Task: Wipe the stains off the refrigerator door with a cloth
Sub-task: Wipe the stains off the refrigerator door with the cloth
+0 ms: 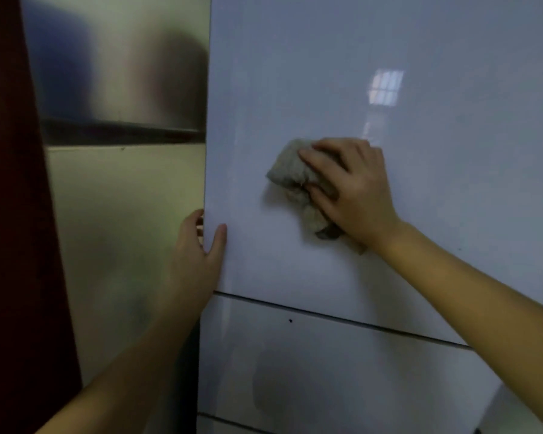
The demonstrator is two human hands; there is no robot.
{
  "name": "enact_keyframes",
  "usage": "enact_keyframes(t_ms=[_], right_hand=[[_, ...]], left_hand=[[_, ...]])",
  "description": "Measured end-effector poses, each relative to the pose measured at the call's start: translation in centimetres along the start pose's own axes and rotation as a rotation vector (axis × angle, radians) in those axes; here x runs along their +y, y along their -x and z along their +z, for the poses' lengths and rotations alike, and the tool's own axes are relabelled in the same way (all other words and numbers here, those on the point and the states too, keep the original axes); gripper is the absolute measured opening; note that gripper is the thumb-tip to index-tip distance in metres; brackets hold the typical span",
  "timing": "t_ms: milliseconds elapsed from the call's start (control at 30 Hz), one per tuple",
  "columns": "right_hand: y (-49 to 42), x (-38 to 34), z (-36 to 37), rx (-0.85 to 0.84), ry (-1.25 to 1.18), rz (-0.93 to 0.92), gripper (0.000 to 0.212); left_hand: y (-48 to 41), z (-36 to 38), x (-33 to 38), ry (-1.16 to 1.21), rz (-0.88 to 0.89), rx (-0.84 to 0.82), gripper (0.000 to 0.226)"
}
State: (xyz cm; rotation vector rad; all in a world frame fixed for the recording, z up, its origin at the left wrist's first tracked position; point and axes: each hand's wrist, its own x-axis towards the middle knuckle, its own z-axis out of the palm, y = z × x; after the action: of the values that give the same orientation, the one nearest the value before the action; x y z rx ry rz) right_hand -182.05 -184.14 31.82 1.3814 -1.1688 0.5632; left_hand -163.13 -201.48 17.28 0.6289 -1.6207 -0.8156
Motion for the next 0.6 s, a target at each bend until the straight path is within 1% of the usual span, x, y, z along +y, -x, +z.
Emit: enact_keyframes(t_ms=[67,133,233,333,400,500,600], right_hand=[[-0.6,0.8,-0.5,0.002,0.004,0.047,0.039],[1.1,0.2,-0.3,-0.02,-0.016,0.032,0.038],[7.1,-2.0,0.8,-0.104,-0.064,-0.119,0.033],[14.2,-3.9,1.3,-0.238,-0.133,-0.292,0.029],[17.5,-4.1,1.0,-0.302,-0.152,-0.347,0.029],[18.0,-3.0,-0.1,-0.282,-0.144,-0.323,0.027],[14.8,-0.4,-2.0,-0.199,-0.088,-0.238,0.029]], left_hand=[[-0.4,0.5,1.4,0.029,0.004,0.021,0.052],[-0.3,0.7,1.9,0.027,0.003,0.035,0.052],[-0.1,0.6,2.0,0.013,-0.001,0.022,0.053],[-0.5,0.4,1.9,-0.017,0.009,0.006,0.052],[-0.8,0.2,1.8,-0.015,0.003,0.0,0.053],[-0.8,0.2,2.0,-0.007,-0.007,-0.009,0.053],[-0.4,0.6,2.5,-0.018,-0.009,0.017,0.053]])
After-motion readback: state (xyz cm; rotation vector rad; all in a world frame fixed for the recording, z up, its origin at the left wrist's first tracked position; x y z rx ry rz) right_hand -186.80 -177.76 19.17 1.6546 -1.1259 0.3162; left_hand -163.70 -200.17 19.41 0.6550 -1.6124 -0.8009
